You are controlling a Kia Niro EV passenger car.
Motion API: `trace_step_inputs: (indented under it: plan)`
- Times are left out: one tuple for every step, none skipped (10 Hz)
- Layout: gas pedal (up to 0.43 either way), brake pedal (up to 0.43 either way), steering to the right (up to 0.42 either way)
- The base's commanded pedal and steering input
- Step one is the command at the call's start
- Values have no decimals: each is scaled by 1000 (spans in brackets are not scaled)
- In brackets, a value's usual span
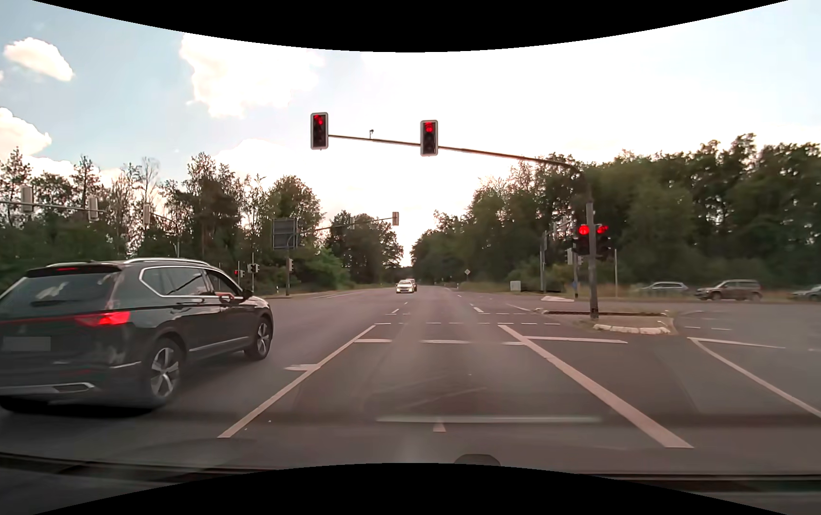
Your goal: Follow the waypoints while adhering to traffic rules and regulations
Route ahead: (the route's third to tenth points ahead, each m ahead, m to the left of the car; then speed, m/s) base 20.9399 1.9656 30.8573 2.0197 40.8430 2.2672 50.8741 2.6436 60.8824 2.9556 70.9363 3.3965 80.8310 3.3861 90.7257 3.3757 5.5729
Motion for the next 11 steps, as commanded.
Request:
trace_step_inputs:
  plan:
    - [0, 323, -10]
    - [0, 323, -16]
    - [0, 323, -17]
    - [0, 323, -17]
    - [0, 323, -14]
    - [0, 323, -9]
    - [0, 323, -8]
    - [0, 323, -8]
    - [0, 323, -8]
    - [0, 323, -8]
    - [0, 323, -8]
